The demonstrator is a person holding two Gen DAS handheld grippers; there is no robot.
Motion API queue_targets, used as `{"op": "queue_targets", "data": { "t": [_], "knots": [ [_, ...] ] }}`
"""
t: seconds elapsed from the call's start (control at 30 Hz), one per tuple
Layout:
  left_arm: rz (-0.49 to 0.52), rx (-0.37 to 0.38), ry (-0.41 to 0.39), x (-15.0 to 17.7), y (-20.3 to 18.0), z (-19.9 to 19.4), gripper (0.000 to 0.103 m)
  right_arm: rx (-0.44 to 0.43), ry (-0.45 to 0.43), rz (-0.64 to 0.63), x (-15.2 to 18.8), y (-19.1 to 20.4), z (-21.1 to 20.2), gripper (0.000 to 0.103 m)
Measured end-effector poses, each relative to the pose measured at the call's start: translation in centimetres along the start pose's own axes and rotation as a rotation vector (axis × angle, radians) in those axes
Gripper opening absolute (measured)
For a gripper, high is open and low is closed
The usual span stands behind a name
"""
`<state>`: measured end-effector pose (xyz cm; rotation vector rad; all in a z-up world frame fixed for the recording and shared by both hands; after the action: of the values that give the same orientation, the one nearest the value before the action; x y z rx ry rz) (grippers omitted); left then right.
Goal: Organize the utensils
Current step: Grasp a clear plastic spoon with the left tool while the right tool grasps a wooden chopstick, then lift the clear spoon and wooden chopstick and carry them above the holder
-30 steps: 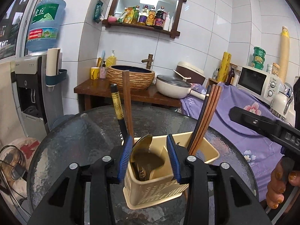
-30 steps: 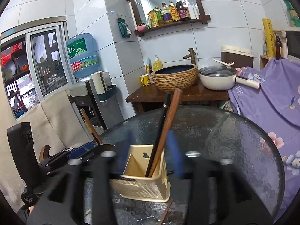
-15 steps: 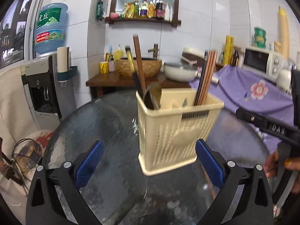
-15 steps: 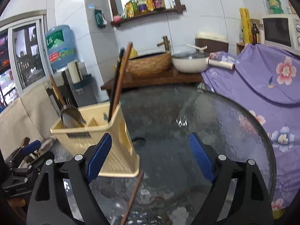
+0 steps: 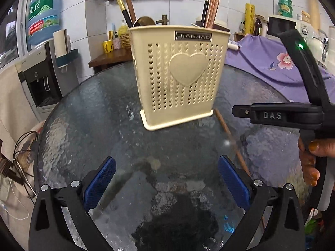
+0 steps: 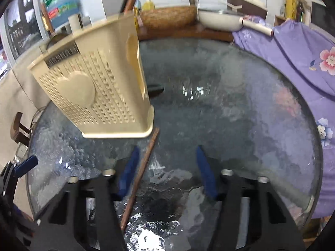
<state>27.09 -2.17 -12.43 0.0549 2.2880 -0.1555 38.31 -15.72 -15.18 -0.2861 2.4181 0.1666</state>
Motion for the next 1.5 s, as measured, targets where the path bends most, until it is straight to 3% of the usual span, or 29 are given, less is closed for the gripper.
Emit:
{"op": "queue_targets", "data": {
  "t": [0.07,0.2,0.27,0.4,0.5,0.67,1.03,1.27,1.5],
  "knots": [
    [0.015,-0.017,0.011,0.6,0.0,0.1,0.096,-0.011,0.029,0.003,0.2,0.5,1.0,0.038],
    [0.032,-0.017,0.024,1.2,-0.2,0.1,0.096,-0.021,0.058,-0.014,0.2,1.7,1.9,0.036],
    [0.034,-0.013,0.029,1.4,-0.4,0.2,0.096,-0.002,0.079,-0.028,0.3,2.0,2.5,0.028],
    [0.043,-0.006,0.036,1.5,-0.9,0.3,0.096,0.028,0.087,-0.049,0.4,2.1,2.9,0.025],
    [0.054,-0.002,0.041,1.7,-1.3,0.5,0.096,0.049,0.091,-0.09,0.4,2.3,3.0,0.015],
    [0.075,0.024,0.065,1.9,-2.4,1.0,0.096,0.022,0.097,-0.108,0.7,1.8,2.4,0.009],
    [0.138,0.095,0.114,1.8,-6.3,2.3,0.094,0.02,0.1,-0.086,1.1,-1.6,1.6,0.007],
    [0.149,0.112,0.192,1.9,-8.2,4.5,0.077,-0.004,0.108,-0.073,1.2,-2.1,1.6,0.007],
    [0.137,0.099,0.227,1.0,-8.9,6.1,0.066,-0.006,0.113,-0.085,1.3,-2.0,1.6,0.007]
  ]
}}
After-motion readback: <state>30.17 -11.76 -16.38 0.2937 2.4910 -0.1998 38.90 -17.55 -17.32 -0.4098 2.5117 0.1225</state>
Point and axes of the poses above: each gripper's, at about its wrist camera, not at the fingertips, and z roughly the way its jaws point, y to its left, x to its underside, the point moved 9 cm from there along z, roughly the way its jaws point, and after that the axes turned 8 degrees about -z, right-handed, at the moved point
